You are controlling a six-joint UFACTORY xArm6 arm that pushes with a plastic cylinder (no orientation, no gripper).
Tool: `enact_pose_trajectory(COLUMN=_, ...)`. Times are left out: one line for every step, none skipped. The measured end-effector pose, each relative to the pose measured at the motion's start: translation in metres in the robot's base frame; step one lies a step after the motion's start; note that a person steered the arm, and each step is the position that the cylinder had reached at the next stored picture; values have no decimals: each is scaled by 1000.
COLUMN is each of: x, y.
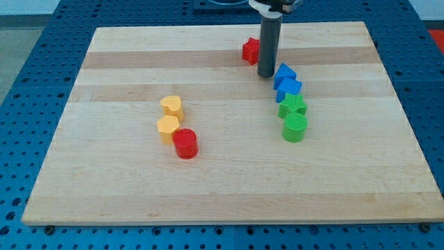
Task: Move the red star a bit down
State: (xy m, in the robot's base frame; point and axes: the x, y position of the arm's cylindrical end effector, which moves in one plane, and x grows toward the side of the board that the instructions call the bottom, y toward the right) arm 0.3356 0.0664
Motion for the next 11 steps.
enact_pose_trajectory(x=-21, y=0)
enact_pose_trajectory(x=-41, y=2)
enact_pose_trajectory(x=-56, y=17)
enact_pose_trajectory(x=-78, y=22)
enact_pose_trajectory(x=-86, y=5)
enact_pose_trajectory(x=-82, y=-25)
enact_pose_trajectory(x=-68, y=-53)
enact_pose_trajectory(x=-54, y=-78)
enact_pose_trajectory(x=-41, y=-103)
enact_pose_trajectory(x=-32, y=-113)
enact_pose_trajectory(x=-40, y=-111)
